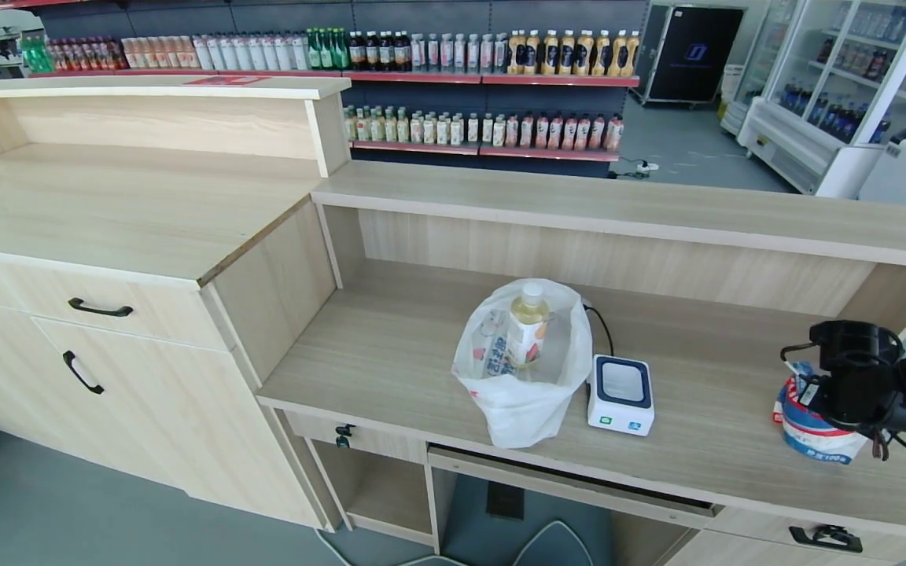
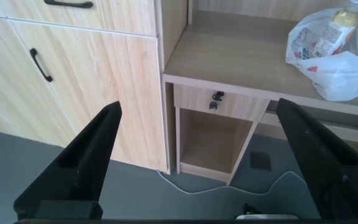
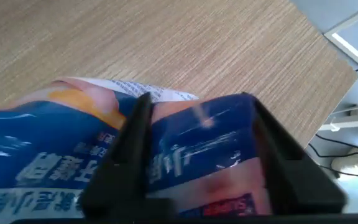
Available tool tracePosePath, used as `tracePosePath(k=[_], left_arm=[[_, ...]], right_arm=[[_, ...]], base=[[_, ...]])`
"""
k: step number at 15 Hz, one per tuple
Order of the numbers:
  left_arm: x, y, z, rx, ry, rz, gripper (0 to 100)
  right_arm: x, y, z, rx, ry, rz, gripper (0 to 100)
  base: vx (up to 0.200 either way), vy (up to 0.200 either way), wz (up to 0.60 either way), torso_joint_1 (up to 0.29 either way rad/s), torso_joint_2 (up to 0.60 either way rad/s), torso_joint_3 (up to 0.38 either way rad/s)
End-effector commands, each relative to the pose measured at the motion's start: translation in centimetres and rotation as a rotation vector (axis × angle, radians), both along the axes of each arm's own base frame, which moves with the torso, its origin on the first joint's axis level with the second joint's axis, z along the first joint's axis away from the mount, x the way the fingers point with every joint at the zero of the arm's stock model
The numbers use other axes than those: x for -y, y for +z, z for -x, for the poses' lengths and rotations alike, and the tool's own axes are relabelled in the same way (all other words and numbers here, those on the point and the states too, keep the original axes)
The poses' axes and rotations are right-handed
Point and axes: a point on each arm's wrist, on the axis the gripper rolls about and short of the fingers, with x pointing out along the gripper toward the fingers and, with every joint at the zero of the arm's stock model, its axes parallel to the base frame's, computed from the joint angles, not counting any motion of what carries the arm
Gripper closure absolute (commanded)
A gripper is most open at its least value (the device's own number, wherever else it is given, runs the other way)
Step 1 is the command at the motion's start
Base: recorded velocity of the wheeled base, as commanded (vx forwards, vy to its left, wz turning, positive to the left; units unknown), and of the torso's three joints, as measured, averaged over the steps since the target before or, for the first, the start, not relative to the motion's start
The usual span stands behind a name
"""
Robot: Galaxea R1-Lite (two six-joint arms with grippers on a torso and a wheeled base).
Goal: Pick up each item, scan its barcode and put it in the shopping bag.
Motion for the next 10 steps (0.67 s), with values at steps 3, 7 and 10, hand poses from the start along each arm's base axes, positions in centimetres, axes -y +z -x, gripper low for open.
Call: tracePosePath(k=[3, 7, 10], left_arm=[[0.0, 0.0, 0.0, 0.000, 0.000, 0.000, 0], [0.0, 0.0, 0.0, 0.000, 0.000, 0.000, 0], [0.0, 0.0, 0.0, 0.000, 0.000, 0.000, 0]], right_arm=[[-1.1, -1.6, 0.3, -0.040, 0.027, -0.009, 100], [-1.7, -0.6, 0.3, -0.020, 0.054, 0.012, 100], [-3.2, 4.0, 1.2, 0.035, 0.139, 0.105, 100]], base=[[0.000, 0.000, 0.00, 0.000, 0.00, 0.000], [0.000, 0.000, 0.00, 0.000, 0.00, 0.000], [0.000, 0.000, 0.00, 0.000, 0.00, 0.000]])
